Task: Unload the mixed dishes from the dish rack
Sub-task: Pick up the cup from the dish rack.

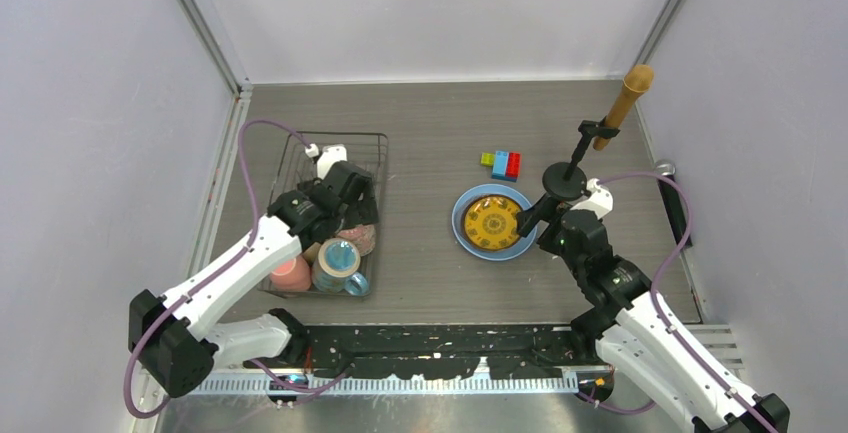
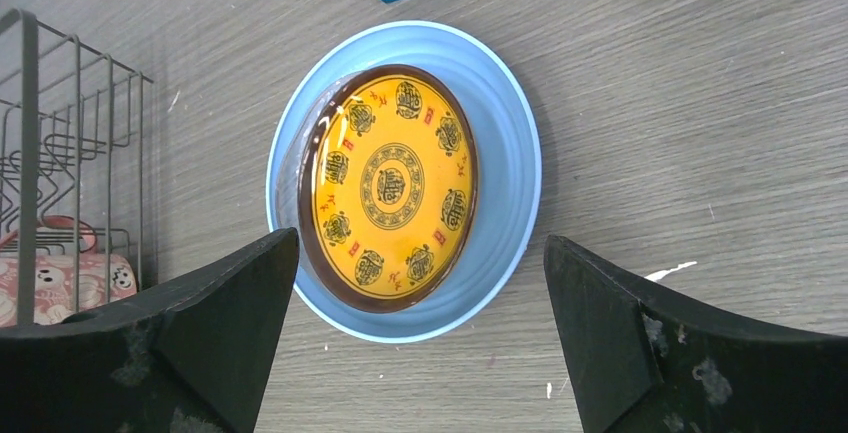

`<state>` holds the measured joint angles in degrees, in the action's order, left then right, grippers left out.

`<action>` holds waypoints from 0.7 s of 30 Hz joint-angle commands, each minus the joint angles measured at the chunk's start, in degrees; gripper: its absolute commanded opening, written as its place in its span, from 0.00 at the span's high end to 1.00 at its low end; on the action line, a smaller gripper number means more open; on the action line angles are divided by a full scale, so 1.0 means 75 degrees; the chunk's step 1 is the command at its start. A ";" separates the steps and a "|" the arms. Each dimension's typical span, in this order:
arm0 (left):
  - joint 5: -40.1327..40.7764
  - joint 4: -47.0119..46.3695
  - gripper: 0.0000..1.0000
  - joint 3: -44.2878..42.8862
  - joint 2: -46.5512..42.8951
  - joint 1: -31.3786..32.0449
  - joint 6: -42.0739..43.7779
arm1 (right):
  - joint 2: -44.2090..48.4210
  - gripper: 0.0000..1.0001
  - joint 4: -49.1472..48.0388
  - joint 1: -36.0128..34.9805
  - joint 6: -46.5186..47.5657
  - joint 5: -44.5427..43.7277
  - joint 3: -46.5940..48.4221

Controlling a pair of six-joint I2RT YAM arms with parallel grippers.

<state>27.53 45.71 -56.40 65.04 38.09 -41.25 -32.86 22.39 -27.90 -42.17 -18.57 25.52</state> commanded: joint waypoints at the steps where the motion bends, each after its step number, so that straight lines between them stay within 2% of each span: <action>1: -0.0411 -0.0501 0.01 0.0114 -0.0008 -0.0209 0.0200 | -0.0028 0.00 -0.0091 0.0028 0.0198 -0.0044 0.0011; 21: -0.0514 -0.0417 0.01 0.0157 0.0773 -0.0259 0.0115 | 0.0006 0.00 -0.0211 0.0029 0.0171 -0.0342 -0.0149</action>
<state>24.40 43.88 -55.79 69.91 36.29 -39.81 -33.71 22.35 -27.90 -41.65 -19.18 25.10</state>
